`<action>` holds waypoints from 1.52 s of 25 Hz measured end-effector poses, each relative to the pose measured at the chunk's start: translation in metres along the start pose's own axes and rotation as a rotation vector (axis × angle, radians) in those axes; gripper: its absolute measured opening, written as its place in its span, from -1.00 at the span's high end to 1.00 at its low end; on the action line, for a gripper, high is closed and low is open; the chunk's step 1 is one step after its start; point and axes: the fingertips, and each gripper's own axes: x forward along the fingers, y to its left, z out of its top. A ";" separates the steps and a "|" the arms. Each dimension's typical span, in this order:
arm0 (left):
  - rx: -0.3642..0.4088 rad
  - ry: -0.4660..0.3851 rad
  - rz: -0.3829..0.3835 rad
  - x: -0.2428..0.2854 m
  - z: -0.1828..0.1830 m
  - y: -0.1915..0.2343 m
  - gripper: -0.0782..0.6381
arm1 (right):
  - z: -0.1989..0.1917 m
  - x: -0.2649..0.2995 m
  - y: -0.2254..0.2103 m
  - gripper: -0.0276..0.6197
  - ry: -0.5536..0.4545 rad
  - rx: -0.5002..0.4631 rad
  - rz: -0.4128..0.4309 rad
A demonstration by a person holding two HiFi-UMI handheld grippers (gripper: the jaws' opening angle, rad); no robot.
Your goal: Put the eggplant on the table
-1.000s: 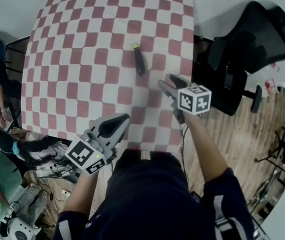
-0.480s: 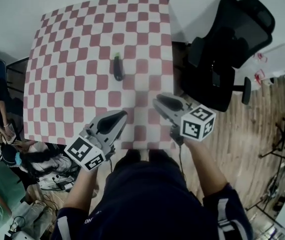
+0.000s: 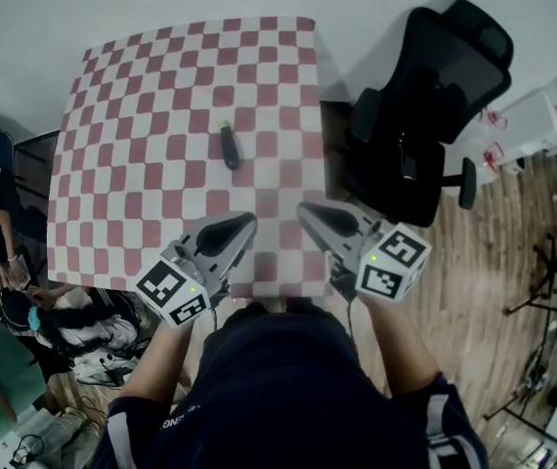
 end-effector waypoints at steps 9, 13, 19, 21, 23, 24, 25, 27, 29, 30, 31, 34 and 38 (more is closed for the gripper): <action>0.031 -0.021 -0.010 0.008 0.018 -0.005 0.68 | 0.021 -0.015 0.007 0.86 -0.042 -0.047 -0.021; 0.035 -0.026 -0.012 0.010 0.022 -0.005 0.68 | 0.027 -0.015 0.009 0.86 -0.049 -0.065 -0.028; 0.036 -0.039 -0.009 0.010 0.027 -0.005 0.68 | 0.028 -0.011 0.010 0.86 -0.036 -0.086 -0.031; 0.035 -0.039 -0.008 0.011 0.027 -0.004 0.68 | 0.028 -0.010 0.010 0.86 -0.032 -0.091 -0.033; 0.033 -0.040 -0.006 0.011 0.027 -0.004 0.68 | 0.027 -0.010 0.010 0.86 -0.030 -0.092 -0.034; 0.032 -0.041 -0.005 0.011 0.026 -0.004 0.68 | 0.026 -0.010 0.009 0.86 -0.028 -0.090 -0.034; 0.031 -0.041 -0.004 0.010 0.026 -0.003 0.68 | 0.024 -0.010 0.008 0.86 -0.025 -0.088 -0.034; 0.029 -0.043 -0.003 0.010 0.024 -0.003 0.68 | 0.021 -0.009 0.005 0.86 -0.019 -0.082 -0.036; 0.027 -0.043 -0.001 0.010 0.023 -0.004 0.68 | 0.019 -0.009 0.004 0.87 -0.016 -0.078 -0.036; 0.025 -0.043 0.001 0.010 0.023 -0.003 0.68 | 0.019 -0.009 0.004 0.87 -0.014 -0.077 -0.036; 0.023 -0.043 0.002 0.010 0.023 -0.003 0.68 | 0.019 -0.008 0.003 0.86 -0.011 -0.077 -0.036; 0.019 -0.042 0.005 0.010 0.022 -0.003 0.68 | 0.017 -0.007 0.003 0.87 -0.003 -0.075 -0.035; 0.014 -0.038 0.007 0.010 0.019 -0.002 0.68 | 0.016 -0.006 0.000 0.87 0.001 -0.071 -0.036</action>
